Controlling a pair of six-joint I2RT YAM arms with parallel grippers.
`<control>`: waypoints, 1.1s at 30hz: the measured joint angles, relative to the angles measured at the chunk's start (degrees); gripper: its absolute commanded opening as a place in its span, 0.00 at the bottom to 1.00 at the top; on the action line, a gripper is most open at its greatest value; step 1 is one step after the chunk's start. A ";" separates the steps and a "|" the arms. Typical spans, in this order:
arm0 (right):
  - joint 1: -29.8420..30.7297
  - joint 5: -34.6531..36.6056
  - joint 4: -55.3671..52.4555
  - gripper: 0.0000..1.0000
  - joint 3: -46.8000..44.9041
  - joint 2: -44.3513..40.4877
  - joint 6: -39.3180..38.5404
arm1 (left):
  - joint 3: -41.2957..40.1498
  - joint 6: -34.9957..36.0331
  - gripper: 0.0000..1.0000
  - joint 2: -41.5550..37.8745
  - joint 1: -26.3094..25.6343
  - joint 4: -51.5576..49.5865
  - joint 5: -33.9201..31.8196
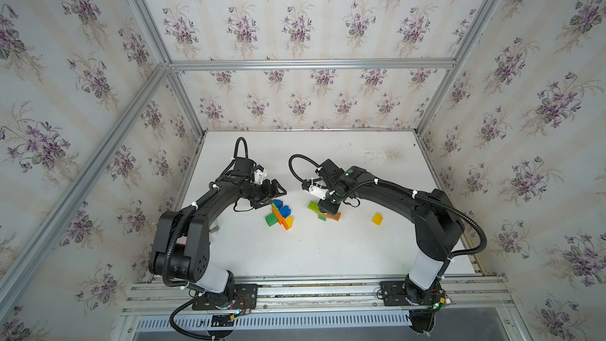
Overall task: Assemble a fork with lego
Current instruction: Assemble the lego brick with the lego brick.
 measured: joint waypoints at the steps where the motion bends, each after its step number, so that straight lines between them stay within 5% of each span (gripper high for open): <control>1: 0.00 -0.07 -0.17 0.20 0.17 0.00 -0.02 | 0.02 0.02 0.84 0.00 0.04 -0.02 0.00; 17: 0.55 -2.36 -2.01 0.19 4.44 -1.27 -4.15 | 0.04 0.02 0.84 -0.94 0.33 -0.33 -0.44; 33: 1.40 -2.03 -1.11 0.30 2.16 -0.48 -5.66 | -0.13 0.04 0.89 -0.94 0.42 -0.57 0.24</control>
